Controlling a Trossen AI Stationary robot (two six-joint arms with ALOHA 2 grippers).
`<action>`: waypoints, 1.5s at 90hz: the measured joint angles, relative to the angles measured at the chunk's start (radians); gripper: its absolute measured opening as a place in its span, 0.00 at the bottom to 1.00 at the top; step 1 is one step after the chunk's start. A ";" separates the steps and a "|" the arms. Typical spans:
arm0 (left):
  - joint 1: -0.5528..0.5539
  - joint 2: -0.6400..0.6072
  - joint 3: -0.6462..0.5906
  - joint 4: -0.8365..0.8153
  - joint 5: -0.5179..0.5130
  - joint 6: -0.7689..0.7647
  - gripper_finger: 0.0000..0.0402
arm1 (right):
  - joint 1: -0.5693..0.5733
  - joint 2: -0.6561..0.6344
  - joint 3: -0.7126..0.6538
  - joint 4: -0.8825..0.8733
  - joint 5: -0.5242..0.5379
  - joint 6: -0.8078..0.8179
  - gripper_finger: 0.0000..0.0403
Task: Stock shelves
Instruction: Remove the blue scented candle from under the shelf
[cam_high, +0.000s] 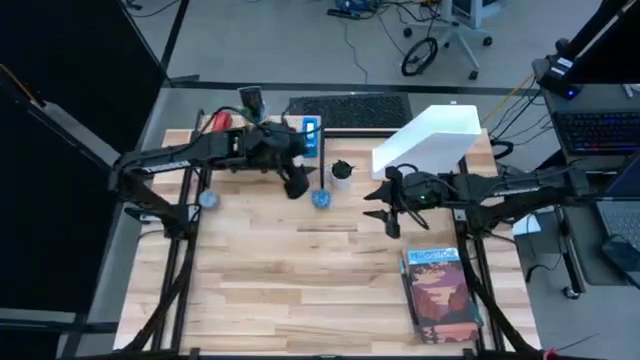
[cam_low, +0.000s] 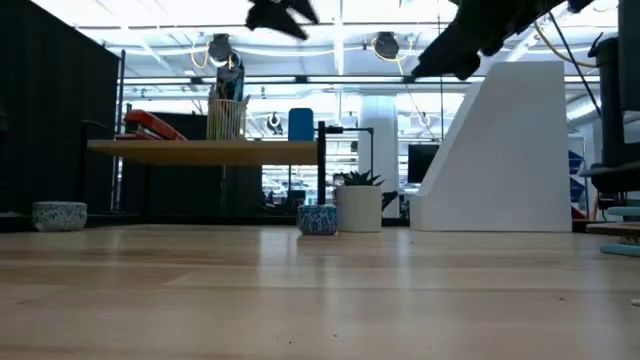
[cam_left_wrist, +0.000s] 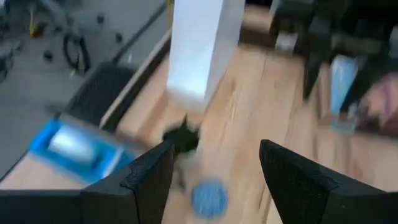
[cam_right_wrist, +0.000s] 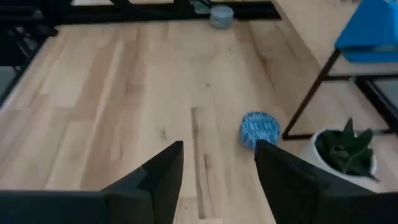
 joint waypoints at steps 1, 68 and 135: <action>0.000 -0.003 0.000 -0.009 -0.001 0.000 0.56 | -0.003 0.005 0.000 0.001 0.000 0.006 0.45; 0.036 -0.305 -0.434 0.070 0.185 0.035 0.56 | -0.079 0.485 0.000 0.566 0.003 0.304 0.62; 0.034 -0.320 -0.451 0.054 0.218 0.097 0.56 | -0.093 0.805 0.047 0.813 0.260 0.219 0.79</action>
